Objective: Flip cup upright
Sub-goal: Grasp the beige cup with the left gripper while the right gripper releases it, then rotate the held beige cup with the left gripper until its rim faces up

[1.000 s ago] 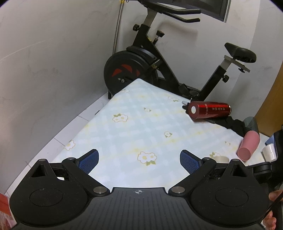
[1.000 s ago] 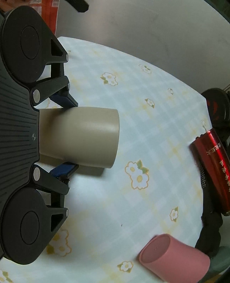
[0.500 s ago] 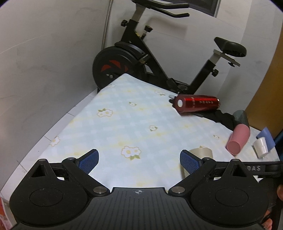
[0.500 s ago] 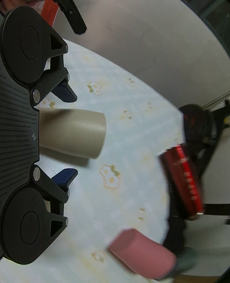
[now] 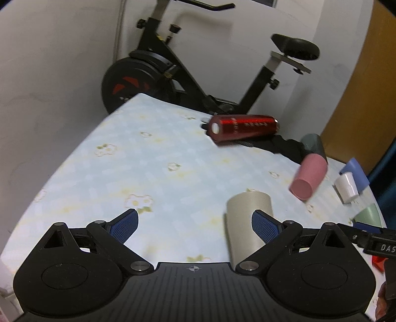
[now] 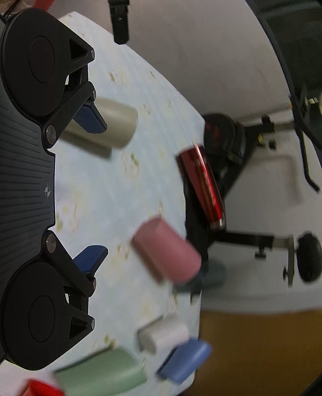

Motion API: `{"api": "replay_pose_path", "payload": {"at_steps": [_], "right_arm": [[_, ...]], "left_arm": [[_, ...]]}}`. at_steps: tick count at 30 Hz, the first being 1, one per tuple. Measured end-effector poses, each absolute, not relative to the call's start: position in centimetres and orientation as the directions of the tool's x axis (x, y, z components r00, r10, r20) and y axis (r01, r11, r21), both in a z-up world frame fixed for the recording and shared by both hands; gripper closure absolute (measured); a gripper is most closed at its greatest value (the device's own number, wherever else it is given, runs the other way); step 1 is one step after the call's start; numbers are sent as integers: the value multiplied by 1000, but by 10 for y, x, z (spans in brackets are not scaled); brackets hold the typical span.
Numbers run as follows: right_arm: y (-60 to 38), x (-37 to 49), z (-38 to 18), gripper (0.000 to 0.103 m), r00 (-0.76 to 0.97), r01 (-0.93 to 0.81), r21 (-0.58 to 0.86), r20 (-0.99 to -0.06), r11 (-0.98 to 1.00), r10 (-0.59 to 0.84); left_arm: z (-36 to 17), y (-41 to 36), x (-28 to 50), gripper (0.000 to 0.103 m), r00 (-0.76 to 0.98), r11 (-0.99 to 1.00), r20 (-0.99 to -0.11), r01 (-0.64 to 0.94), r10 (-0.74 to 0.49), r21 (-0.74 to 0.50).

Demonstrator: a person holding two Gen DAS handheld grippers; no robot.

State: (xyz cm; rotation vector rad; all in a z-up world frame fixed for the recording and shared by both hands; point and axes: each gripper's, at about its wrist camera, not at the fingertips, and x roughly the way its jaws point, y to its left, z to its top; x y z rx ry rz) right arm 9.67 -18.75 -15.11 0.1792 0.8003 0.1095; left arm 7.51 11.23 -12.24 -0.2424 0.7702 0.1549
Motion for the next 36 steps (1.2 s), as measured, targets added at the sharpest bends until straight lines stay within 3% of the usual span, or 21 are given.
{"api": "replay_pose_path", "payload": {"at_steps": [6,21,29,34,36], "right_arm": [[-215,77,-145,8,747,45,182,-659,982,88],[-225,68,-154,8,755,100,108,-656,989,-5],[-233,67,-158,8,749,123,139,-662,983,0],[-232,67,-161,8,745,125,144,-667,982,3],[-233,68,-161,8,743,124,147,-669,981,7]], "left_arm": [[-129,88,92,4,705,969,-709,-176,2,-172],[-173,27,159,4,606,999,-795,-20,-20,-40],[-189,27,170,12,576,996,-814,-4,-72,-91],[-194,21,174,14,559,998,-827,21,-62,-60],[-196,21,178,21,547,997,-834,18,-68,-70]]}}
